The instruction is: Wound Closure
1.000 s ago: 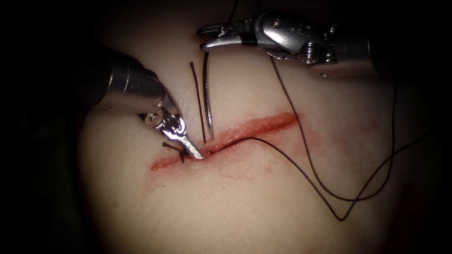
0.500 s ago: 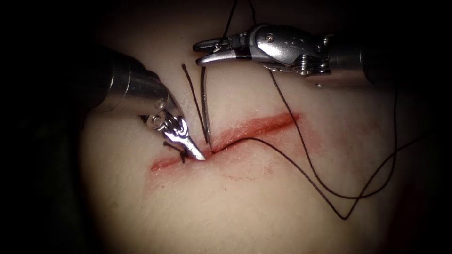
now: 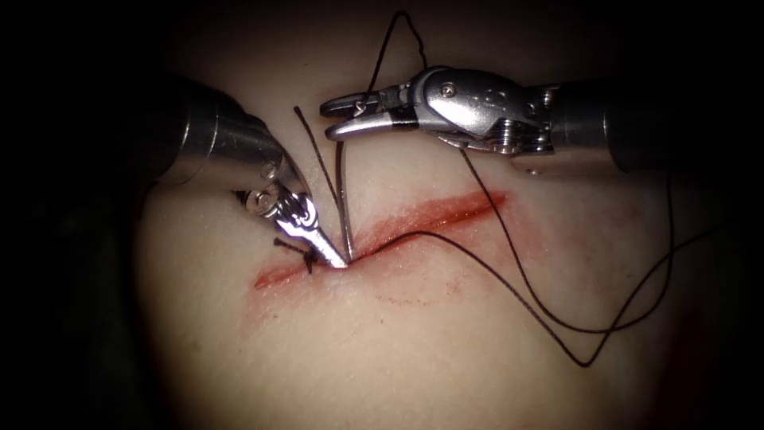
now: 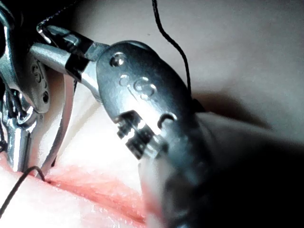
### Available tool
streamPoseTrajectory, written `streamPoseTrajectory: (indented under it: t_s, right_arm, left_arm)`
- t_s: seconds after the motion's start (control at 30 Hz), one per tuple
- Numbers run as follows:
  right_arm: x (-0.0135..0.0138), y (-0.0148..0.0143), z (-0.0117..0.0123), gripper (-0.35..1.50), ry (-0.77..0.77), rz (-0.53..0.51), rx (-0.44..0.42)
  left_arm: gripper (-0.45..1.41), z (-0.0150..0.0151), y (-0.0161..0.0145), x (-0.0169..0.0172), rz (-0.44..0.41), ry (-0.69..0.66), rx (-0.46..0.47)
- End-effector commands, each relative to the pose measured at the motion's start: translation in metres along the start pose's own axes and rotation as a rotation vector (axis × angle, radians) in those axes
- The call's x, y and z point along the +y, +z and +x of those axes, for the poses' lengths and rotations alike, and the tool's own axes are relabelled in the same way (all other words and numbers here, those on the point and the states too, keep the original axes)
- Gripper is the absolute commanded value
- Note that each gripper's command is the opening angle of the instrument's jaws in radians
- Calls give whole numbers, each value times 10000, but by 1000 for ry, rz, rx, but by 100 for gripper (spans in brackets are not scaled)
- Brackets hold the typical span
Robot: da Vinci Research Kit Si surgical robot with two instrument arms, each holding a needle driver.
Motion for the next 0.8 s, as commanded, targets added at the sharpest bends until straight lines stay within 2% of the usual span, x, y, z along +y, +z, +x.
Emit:
streamPoseTrajectory:
  t_s: [0.03, 0.4, 0.8]
  right_arm:
    - [7, 7, 2, -35, 4, -7, 2]
    - [16, 3, 18, -35, 96, -50, 7]
    - [20, 1, 20, -35, 157, -93, 0]
  left_arm:
    - [-45, 4, 4, -4, 0, 1, 0]
    - [-45, 3, 6, -6, 2, 2, 3]
    - [-45, 4, 8, -3, 0, 0, 4]
